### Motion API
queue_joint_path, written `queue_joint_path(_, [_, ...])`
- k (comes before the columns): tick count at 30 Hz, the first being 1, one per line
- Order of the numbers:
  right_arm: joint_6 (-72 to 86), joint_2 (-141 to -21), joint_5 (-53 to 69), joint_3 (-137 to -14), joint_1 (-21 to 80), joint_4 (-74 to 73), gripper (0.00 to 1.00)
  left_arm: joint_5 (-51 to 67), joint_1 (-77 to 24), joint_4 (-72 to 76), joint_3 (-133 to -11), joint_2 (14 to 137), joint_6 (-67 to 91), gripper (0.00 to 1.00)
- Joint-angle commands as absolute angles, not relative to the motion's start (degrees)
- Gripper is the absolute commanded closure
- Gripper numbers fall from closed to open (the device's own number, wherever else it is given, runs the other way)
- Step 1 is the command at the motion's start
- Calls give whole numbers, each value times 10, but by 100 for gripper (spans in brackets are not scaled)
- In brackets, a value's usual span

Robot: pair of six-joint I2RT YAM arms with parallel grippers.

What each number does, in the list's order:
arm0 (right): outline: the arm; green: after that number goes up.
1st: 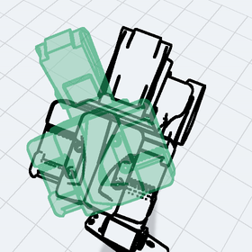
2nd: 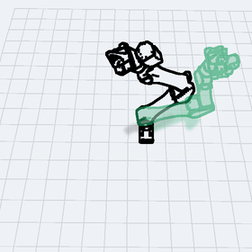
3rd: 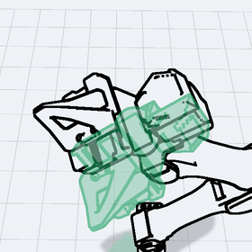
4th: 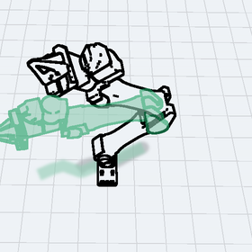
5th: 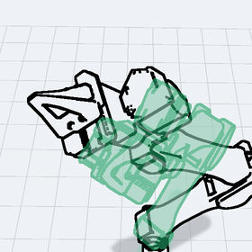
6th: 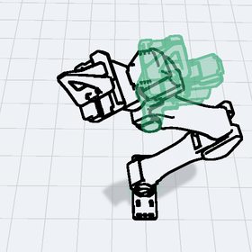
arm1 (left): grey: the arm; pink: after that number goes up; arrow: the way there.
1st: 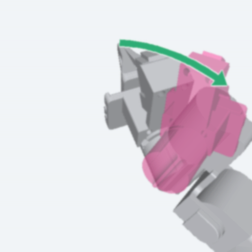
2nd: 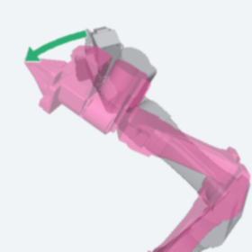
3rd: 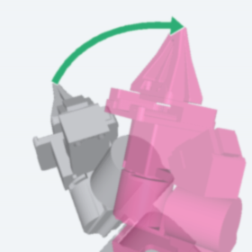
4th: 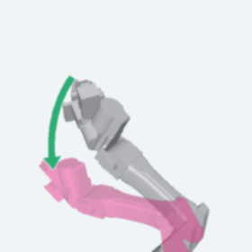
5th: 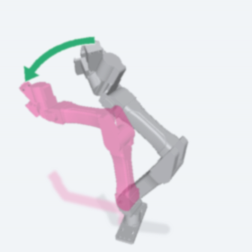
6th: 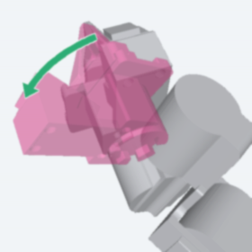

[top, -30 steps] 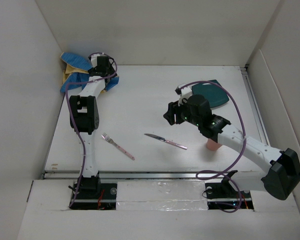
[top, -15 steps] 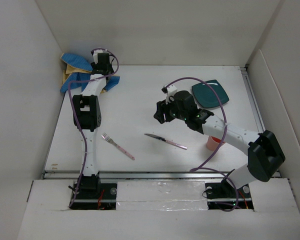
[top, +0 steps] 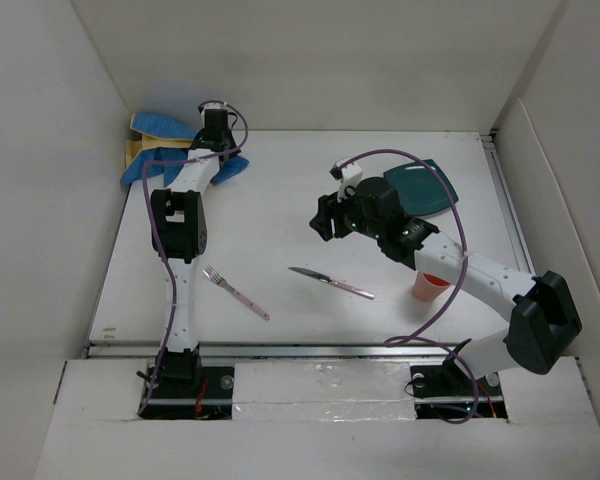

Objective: Set the dinner table for one person

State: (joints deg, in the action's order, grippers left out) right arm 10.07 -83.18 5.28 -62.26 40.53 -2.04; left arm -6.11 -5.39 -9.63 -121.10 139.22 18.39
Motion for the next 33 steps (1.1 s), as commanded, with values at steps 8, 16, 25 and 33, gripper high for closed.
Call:
queue_joint_path(8, [107,-730,32,-578,403,10,39,-3,-195,-113,-1167,1294,118,100])
queue_joint_path(16, [124,-699,26,-554,403,14,39,31,-246,-156,-1149,1259,104,39])
queue_joint_path(25, [139,-710,11,-530,403,48,100,-131,-195,95,-797,969,284,57])
queue_joint_path(33, [138,-728,29,-514,403,54,100,-122,-106,148,-538,858,502,81])
